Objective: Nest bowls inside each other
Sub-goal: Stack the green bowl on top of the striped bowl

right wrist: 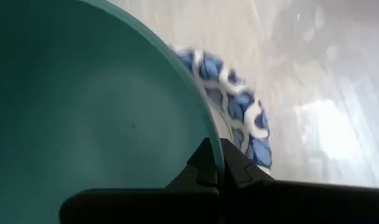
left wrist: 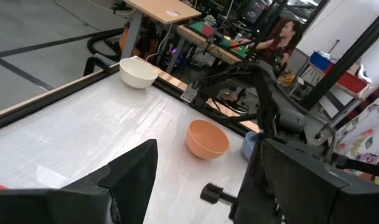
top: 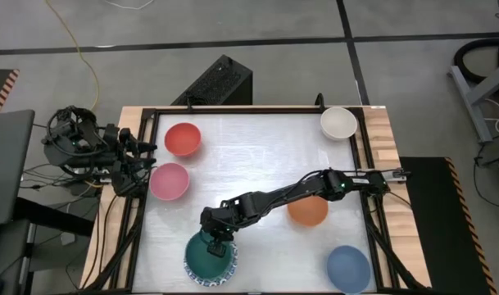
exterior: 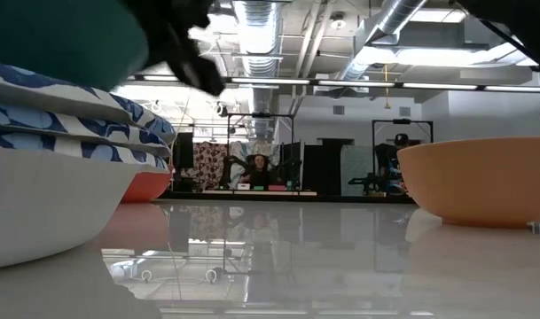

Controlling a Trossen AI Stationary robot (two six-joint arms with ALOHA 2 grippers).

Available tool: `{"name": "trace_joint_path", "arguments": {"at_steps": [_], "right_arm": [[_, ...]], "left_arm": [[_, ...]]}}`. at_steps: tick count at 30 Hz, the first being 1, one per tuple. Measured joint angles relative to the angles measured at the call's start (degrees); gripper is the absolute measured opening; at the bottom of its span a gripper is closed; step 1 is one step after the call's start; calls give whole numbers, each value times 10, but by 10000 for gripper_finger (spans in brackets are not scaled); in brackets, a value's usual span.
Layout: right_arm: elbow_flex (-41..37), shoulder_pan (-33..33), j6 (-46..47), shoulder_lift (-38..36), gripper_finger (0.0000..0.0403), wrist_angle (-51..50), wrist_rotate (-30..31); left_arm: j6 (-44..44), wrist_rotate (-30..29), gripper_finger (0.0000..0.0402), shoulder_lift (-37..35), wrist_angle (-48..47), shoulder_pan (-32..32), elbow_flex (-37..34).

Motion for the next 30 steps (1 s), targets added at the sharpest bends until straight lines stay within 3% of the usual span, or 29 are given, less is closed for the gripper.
{"name": "trace_joint_path", "arguments": {"at_steps": [30], "right_arm": [[-2,-8,-37,15,8,-24,-14]], "left_arm": [[0,-20,275,0,-24,0,0]]}}
